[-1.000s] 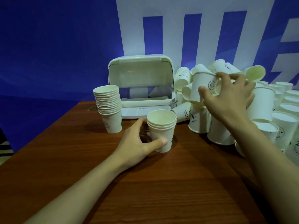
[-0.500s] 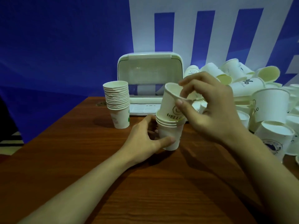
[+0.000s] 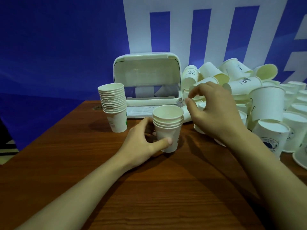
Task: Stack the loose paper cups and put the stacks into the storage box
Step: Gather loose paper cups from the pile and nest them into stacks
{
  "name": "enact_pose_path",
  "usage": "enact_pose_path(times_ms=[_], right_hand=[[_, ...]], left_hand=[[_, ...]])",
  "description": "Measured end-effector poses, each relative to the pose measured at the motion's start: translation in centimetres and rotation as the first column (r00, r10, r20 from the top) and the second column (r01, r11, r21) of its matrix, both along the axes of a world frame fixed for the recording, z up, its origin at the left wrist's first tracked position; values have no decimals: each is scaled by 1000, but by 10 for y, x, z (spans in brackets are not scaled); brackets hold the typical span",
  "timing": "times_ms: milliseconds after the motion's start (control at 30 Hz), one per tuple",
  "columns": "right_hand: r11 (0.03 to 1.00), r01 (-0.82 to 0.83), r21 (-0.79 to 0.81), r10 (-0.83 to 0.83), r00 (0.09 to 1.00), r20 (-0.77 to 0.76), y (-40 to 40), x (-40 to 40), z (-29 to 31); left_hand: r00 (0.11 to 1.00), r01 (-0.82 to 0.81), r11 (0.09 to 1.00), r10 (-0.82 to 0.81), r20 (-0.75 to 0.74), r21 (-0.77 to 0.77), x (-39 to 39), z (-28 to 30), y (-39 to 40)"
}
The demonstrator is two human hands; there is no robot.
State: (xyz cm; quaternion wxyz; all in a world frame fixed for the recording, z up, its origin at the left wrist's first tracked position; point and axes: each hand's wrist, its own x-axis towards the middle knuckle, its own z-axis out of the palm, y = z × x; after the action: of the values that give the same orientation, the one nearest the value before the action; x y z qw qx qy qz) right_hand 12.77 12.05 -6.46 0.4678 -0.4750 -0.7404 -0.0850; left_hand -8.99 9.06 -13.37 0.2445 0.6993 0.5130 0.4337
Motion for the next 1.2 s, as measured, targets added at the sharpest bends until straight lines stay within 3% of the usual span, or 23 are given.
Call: enact_pose_path(times_ms=[133, 267, 333, 400, 667, 800, 933, 1033, 1200], right_hand=[[951, 222, -214, -191, 969, 156, 0, 11, 2], [880, 329, -341, -210, 916, 342, 4, 14, -3], [848, 399, -348, -210, 857, 471, 9, 14, -9], [832, 441, -336, -239, 833, 499, 13, 14, -12], [902, 308, -303, -239, 939, 246, 9, 10, -11], [951, 255, -177, -225, 959, 175, 10, 8, -8], [994, 103, -30, -105, 991, -85, 9, 7, -1], [999, -24, 40, 36, 938, -345, -6, 2, 11], [970, -225, -93, 130, 801, -584, -26, -10, 20]], left_hand=[[1000, 1, 1000, -1, -7, 1, 1, 0, 0], [1000, 0, 1000, 0, 1, -2, 1, 0, -1], [1000, 7, 1000, -7, -4, -2, 1, 0, 0], [1000, 12, 1000, -12, -7, -4, 1, 0, 0], [1000, 23, 999, -24, 17, 42, 0, -1, -1], [999, -26, 976, 21, 27, 217, 1, 4, -6], [998, 7, 960, 13, -68, 281, -1, 9, -7], [1000, 6, 966, 0, -24, 259, 1, 5, -5], [994, 32, 990, -46, 102, 137, 2, 3, -3]])
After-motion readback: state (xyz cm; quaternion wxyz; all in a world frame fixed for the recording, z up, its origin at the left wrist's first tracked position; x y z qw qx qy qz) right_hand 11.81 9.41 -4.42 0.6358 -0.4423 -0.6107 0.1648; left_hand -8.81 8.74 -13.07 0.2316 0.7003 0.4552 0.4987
